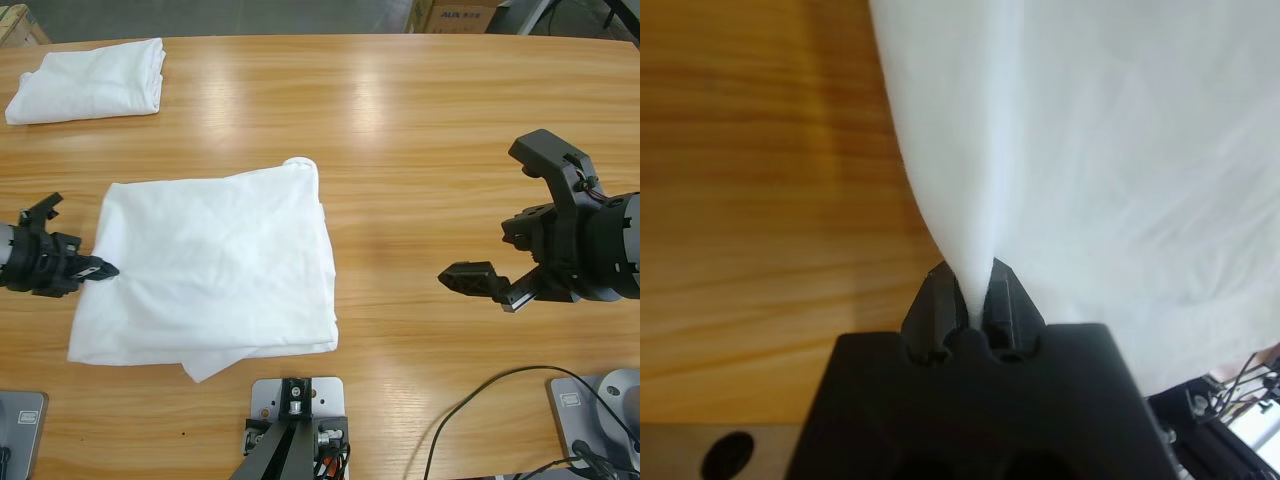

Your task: Fold clothes

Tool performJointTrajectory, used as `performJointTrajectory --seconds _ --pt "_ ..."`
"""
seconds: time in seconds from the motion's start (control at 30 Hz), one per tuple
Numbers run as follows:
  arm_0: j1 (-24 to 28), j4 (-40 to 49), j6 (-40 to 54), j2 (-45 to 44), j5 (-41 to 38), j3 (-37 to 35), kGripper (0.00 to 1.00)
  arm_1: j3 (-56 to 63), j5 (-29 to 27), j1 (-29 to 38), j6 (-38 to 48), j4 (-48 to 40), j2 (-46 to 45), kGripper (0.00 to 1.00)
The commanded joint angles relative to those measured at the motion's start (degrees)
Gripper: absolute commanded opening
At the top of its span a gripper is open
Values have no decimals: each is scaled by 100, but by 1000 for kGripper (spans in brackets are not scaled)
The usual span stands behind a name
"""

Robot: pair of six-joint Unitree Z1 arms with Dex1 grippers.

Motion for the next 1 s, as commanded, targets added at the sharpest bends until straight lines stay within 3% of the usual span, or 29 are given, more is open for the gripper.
performJointTrajectory --seconds 0.03,0.3,0.6,0.73,1.0 --pt "-161 1245 444 -622 206 -846 0 289 175 51 81 -110 231 982" --pt "-1753 1731 352 -195 352 -2185 0 418 193 51 122 -251 279 982" --pt "-3017 1780 368 846 252 -3572 0 604 298 51 183 -530 393 982" --pt "-3225 1796 393 1088 194 -4008 0 648 325 51 183 -669 514 982" --pt "-3079 2042 407 712 354 -3651 0 652 281 51 192 -687 412 982"
